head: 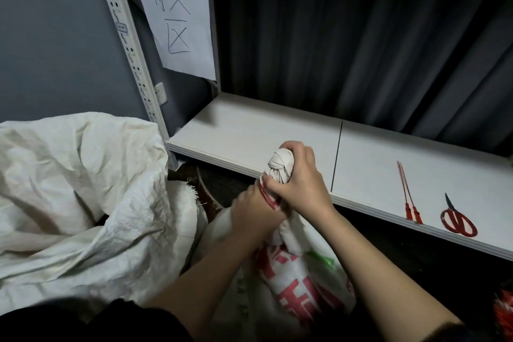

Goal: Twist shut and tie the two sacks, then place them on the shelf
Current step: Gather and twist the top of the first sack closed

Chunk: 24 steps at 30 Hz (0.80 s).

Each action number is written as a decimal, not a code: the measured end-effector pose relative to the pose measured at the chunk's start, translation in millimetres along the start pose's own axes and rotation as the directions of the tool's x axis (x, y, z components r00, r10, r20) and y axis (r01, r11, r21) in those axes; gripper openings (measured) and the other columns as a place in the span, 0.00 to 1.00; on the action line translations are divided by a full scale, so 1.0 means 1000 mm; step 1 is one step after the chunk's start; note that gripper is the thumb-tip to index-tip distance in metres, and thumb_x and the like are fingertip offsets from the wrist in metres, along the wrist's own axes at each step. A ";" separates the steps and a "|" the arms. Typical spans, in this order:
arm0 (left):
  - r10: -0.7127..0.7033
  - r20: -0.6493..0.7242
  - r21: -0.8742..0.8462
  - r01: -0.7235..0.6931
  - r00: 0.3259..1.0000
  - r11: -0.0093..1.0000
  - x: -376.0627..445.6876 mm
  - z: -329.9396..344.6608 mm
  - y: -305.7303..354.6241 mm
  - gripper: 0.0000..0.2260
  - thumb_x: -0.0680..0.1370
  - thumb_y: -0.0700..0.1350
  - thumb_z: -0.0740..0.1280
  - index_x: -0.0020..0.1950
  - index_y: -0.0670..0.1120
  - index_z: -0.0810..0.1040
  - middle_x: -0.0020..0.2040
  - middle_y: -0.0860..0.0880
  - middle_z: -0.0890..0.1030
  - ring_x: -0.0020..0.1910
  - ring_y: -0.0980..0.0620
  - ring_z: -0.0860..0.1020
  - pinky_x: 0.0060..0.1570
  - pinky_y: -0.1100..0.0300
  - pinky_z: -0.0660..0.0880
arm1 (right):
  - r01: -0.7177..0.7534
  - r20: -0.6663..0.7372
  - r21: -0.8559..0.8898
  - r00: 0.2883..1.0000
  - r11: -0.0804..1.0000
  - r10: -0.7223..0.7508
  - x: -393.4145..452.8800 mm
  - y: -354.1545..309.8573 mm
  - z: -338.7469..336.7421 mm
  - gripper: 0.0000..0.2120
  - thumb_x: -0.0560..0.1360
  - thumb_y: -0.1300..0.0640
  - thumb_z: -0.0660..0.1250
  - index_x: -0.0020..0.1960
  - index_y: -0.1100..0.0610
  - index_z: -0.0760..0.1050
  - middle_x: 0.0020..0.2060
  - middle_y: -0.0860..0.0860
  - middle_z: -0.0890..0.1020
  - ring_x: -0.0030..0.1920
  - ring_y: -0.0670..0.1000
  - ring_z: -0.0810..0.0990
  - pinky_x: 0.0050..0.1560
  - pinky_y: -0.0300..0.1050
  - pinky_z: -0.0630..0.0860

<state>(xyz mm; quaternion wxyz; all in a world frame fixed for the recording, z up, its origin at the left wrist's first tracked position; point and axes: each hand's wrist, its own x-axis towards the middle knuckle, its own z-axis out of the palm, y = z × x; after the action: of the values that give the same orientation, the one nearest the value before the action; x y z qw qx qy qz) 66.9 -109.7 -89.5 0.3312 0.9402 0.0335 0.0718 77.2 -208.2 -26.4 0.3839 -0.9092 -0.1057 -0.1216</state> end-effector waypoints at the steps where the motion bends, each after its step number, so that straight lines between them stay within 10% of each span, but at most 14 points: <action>1: -0.078 0.048 0.070 0.075 0.996 0.995 -0.003 -0.003 -0.007 0.30 0.68 0.62 0.67 0.65 0.49 0.67 0.59 0.46 0.76 0.60 0.41 0.76 0.59 0.49 0.72 | -0.013 -0.010 0.051 1.000 0.999 0.013 -0.004 0.001 0.005 0.26 0.67 0.50 0.73 0.59 0.49 0.64 0.55 0.48 0.68 0.47 0.52 0.76 0.46 0.45 0.73; 10: -0.171 0.314 0.144 0.131 0.934 0.981 -0.033 0.031 -0.071 0.35 0.75 0.62 0.62 0.76 0.47 0.56 0.69 0.46 0.68 0.63 0.48 0.73 0.60 0.55 0.70 | 0.025 0.088 0.094 0.996 0.995 -0.033 -0.049 0.033 0.058 0.26 0.69 0.49 0.74 0.61 0.54 0.66 0.54 0.47 0.65 0.52 0.42 0.67 0.47 0.31 0.66; 17: -0.104 0.392 -0.033 0.127 0.914 0.991 -0.029 0.054 -0.076 0.39 0.68 0.64 0.65 0.74 0.45 0.63 0.67 0.45 0.71 0.63 0.48 0.73 0.61 0.56 0.71 | 0.039 0.206 -0.179 0.979 0.983 -0.001 -0.044 0.049 0.060 0.28 0.70 0.42 0.70 0.65 0.51 0.64 0.59 0.49 0.66 0.52 0.51 0.76 0.43 0.44 0.73; 24: -0.073 0.318 0.191 0.012 0.945 0.981 -0.033 0.051 -0.103 0.36 0.71 0.68 0.48 0.72 0.48 0.65 0.68 0.50 0.71 0.64 0.53 0.71 0.62 0.62 0.66 | 0.004 0.244 -0.153 0.969 0.988 0.034 -0.048 0.055 0.090 0.29 0.71 0.41 0.69 0.65 0.51 0.63 0.59 0.49 0.65 0.49 0.53 0.78 0.42 0.47 0.77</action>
<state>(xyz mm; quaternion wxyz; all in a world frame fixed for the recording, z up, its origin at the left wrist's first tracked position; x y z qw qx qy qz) 40.6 -64.9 -196.7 0.2440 0.9652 0.0056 -0.0942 59.6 -185.6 -138.9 0.2981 -0.9448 -0.1358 -0.0126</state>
